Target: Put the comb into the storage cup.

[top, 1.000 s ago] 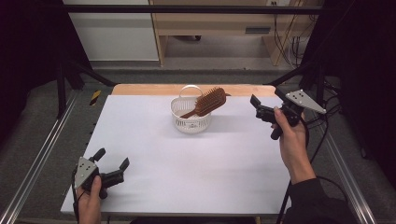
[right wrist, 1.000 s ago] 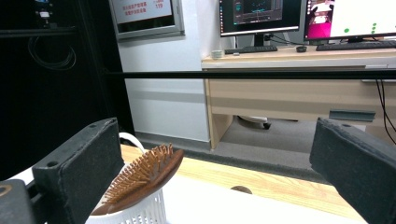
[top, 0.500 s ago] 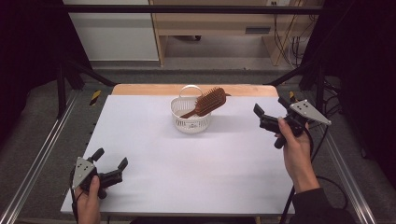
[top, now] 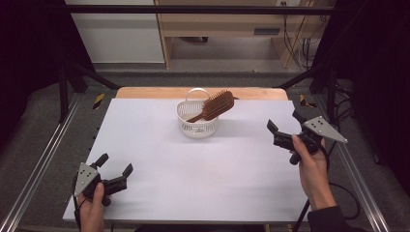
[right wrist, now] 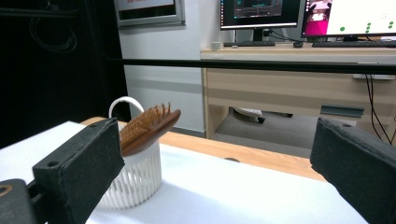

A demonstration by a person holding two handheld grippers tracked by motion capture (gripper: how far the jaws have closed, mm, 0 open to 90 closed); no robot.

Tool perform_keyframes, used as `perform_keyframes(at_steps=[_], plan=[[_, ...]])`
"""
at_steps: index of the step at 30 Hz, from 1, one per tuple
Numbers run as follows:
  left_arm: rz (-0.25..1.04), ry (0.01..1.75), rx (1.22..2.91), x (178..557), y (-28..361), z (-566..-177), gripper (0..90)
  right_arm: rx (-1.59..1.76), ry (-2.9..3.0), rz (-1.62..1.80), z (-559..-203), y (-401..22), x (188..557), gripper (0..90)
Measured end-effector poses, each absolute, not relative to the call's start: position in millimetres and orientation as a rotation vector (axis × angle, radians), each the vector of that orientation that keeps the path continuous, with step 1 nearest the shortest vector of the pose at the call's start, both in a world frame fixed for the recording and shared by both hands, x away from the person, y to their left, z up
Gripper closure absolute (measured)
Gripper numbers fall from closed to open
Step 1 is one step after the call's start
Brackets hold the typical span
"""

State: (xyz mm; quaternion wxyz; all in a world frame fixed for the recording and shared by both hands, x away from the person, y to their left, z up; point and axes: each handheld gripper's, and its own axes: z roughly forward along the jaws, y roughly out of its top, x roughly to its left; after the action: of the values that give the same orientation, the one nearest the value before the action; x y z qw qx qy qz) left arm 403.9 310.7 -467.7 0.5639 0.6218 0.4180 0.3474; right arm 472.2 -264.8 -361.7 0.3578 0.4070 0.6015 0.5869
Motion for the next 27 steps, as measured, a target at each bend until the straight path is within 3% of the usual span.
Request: perform_keyframes(at_steps=[27], plan=[[0.821,0.948,1.458,397,307,-464,1.4,1.063,1.605,1.510,-431,-278,428,2.5]])
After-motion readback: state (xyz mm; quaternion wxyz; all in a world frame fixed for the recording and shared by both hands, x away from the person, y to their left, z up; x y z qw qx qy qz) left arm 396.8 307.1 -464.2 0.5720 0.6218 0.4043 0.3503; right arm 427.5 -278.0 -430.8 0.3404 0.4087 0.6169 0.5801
